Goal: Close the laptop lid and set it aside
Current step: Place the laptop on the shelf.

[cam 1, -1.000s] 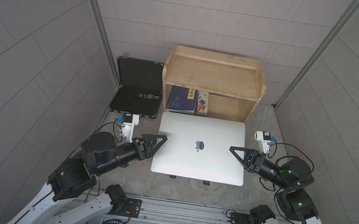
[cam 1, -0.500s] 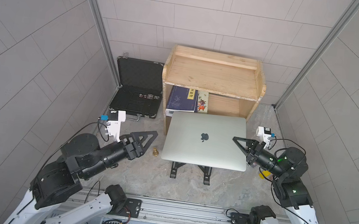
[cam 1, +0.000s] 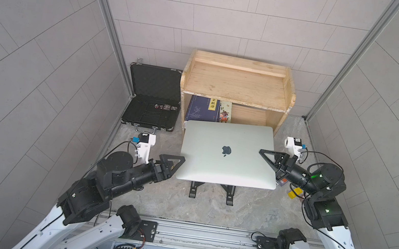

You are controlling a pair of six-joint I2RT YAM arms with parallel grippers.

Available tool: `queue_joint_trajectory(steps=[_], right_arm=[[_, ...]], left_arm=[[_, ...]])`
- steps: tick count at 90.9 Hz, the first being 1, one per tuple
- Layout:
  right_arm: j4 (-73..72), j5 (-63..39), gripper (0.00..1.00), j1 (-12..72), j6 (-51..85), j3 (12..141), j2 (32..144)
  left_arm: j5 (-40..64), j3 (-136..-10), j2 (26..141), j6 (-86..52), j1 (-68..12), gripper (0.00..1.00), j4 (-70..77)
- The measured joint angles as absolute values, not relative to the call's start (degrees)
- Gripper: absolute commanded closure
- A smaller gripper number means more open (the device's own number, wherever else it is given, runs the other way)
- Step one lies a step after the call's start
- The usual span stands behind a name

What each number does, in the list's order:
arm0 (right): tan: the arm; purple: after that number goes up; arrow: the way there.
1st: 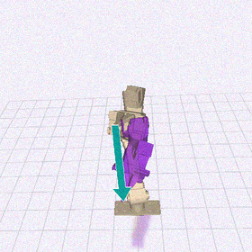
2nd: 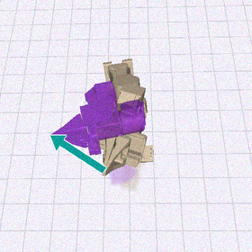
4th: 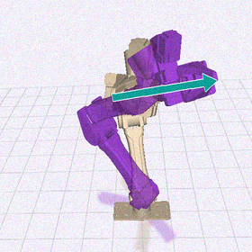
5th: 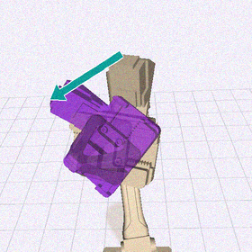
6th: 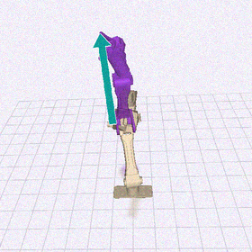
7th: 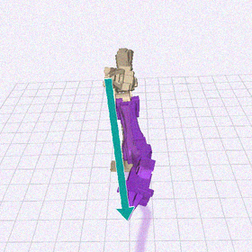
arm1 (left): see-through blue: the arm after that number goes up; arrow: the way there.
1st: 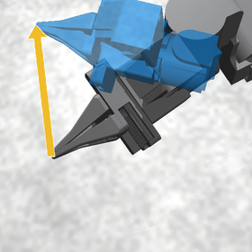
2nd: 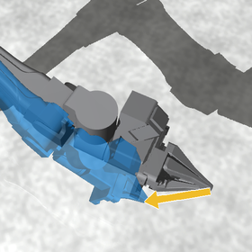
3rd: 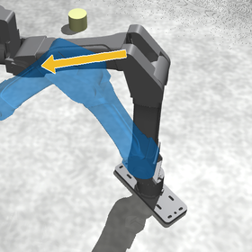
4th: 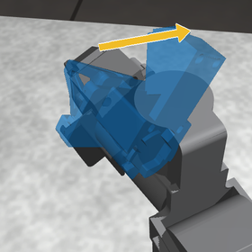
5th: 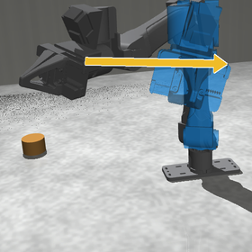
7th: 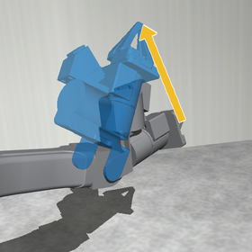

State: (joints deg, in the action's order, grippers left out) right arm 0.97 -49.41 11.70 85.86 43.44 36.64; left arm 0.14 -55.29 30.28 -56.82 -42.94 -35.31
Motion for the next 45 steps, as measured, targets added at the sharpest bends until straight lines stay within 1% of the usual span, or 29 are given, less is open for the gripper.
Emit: queue_joint_trajectory(steps=[23,35,45], right_arm=[[-0.73,-49.63,1.00,11.60,87.64,43.81,36.64],[-0.93,-49.78,1.00,11.60,88.44,45.10,36.64],[-0.89,-49.93,1.00,11.60,88.88,46.54,36.67]], left_arm=[[6.55,-54.00,33.04,-62.52,-42.94,0.32,-25.15],[7.75,-53.98,32.95,-64.38,-42.92,0.45,-23.00],[8.34,-54.24,32.82,-65.47,-42.94,0.52,-21.87]])
